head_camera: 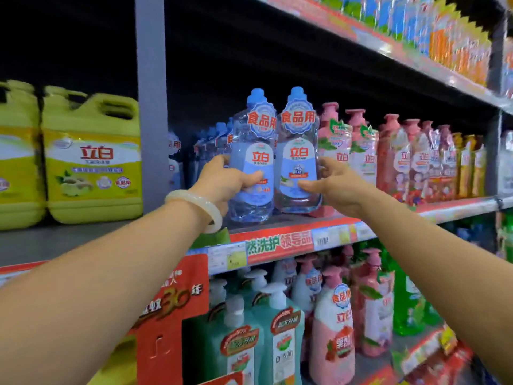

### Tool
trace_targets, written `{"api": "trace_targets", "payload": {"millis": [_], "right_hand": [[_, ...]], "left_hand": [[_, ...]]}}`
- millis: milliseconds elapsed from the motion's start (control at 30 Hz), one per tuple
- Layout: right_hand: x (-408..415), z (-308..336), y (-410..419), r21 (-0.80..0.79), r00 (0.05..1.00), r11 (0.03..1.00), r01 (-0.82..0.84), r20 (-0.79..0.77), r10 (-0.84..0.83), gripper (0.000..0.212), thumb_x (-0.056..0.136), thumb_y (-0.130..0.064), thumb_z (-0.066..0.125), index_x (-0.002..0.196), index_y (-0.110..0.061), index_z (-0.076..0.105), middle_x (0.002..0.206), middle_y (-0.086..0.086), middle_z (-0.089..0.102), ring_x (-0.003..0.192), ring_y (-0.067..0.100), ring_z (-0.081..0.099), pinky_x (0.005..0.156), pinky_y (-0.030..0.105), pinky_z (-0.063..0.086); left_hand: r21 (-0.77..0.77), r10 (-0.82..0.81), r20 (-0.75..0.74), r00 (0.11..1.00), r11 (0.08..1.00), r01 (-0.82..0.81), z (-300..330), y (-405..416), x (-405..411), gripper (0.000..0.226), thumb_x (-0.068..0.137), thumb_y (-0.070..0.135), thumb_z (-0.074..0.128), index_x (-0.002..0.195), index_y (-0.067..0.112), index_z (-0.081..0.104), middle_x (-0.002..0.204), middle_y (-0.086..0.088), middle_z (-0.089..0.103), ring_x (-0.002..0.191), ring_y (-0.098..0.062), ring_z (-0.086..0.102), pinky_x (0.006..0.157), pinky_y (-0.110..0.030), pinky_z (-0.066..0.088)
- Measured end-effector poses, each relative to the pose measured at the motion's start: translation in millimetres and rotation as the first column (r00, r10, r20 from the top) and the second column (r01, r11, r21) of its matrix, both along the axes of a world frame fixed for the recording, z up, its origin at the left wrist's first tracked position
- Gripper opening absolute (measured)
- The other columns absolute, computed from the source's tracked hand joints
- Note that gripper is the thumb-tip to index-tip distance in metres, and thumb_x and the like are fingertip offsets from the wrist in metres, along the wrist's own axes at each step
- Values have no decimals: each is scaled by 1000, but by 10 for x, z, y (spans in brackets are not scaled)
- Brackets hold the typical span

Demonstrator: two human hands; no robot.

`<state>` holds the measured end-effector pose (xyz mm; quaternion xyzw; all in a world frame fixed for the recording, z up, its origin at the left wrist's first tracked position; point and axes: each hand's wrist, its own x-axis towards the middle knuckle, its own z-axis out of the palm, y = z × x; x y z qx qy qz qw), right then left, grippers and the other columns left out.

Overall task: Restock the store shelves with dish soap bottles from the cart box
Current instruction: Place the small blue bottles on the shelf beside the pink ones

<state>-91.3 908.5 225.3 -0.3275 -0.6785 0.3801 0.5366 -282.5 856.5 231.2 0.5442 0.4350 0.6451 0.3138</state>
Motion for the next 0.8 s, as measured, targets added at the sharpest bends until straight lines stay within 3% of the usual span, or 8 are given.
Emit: {"api": "trace_targets", "payload": {"millis": [67, 167, 300, 433, 533, 633, 700, 800], "right_hand": [[2, -21, 140, -24, 1000, 999, -24, 7, 24, 56, 83, 10, 61, 134, -2, 41, 117, 13, 60, 104, 31, 60, 89, 39, 52], [41, -118, 281, -58, 997, 997, -58, 42, 61, 53, 84, 10, 59, 133, -1, 40, 113, 13, 61, 94, 26, 60, 67, 25, 56], [135, -187, 388, -67, 989, 991, -119, 75, 124, 45, 88, 7, 55, 130, -3, 42, 107, 3, 62, 103, 25, 56, 97, 37, 47], [196, -203, 431, -1, 963, 994, -111, 246, 108, 49, 89, -3, 59, 133, -10, 39, 126, 6, 58, 112, 22, 56, 103, 43, 43], [208, -170, 474, 72, 922, 997, -5, 387, -23, 51, 86, -17, 67, 132, -14, 45, 127, 6, 60, 112, 22, 59, 101, 43, 45], [215, -110, 440, 231, 782, 958, 173, 559, -276, 50, 81, -33, 71, 123, -10, 55, 120, 7, 64, 107, 25, 60, 91, 37, 48], [200, -115, 413, 306, 746, 918, 250, 543, -385, 54, 80, -36, 72, 120, -6, 52, 121, 11, 60, 108, 28, 57, 84, 35, 46], [186, -152, 425, 296, 787, 918, 265, 483, -383, 57, 81, -32, 71, 124, -5, 45, 125, 12, 55, 112, 28, 52, 79, 30, 39]], "left_hand": [[-23, 2, 25, 1000, 1000, -1, -25, 65, 35, 50, 77, 1, 73, 121, 3, 50, 114, -14, 66, 98, -27, 67, 87, -42, 54], [-58, -1, 59, 998, 998, 4, -106, 134, 111, 40, 80, -2, 69, 115, 3, 51, 114, -16, 66, 88, -26, 67, 76, -36, 56], [-74, 43, 27, 999, 996, -41, -154, 195, 172, 41, 82, 1, 68, 119, 2, 51, 116, -15, 65, 94, -27, 65, 80, -34, 52], [-51, 178, -210, 961, 980, -193, -172, 182, 156, 50, 79, 15, 74, 123, 5, 52, 117, -8, 65, 99, -21, 64, 79, -29, 53], [-54, 290, -413, 863, 939, -341, -202, 113, 183, 60, 69, 17, 83, 118, 7, 50, 113, -4, 63, 102, -22, 62, 88, -34, 51], [-73, 322, -531, 784, 904, -421, -236, 65, 242, 47, 66, 13, 85, 100, 18, 52, 105, 0, 63, 99, -22, 61, 90, -35, 50], [-82, 338, -538, 772, 891, -447, -228, 61, 246, 46, 64, 13, 86, 94, 20, 52, 104, -1, 64, 99, -23, 62, 91, -37, 51], [-105, 361, -512, 779, 874, -474, -215, 103, 227, 52, 59, 13, 89, 98, 17, 55, 108, -6, 68, 99, -27, 64, 91, -43, 52]]}}
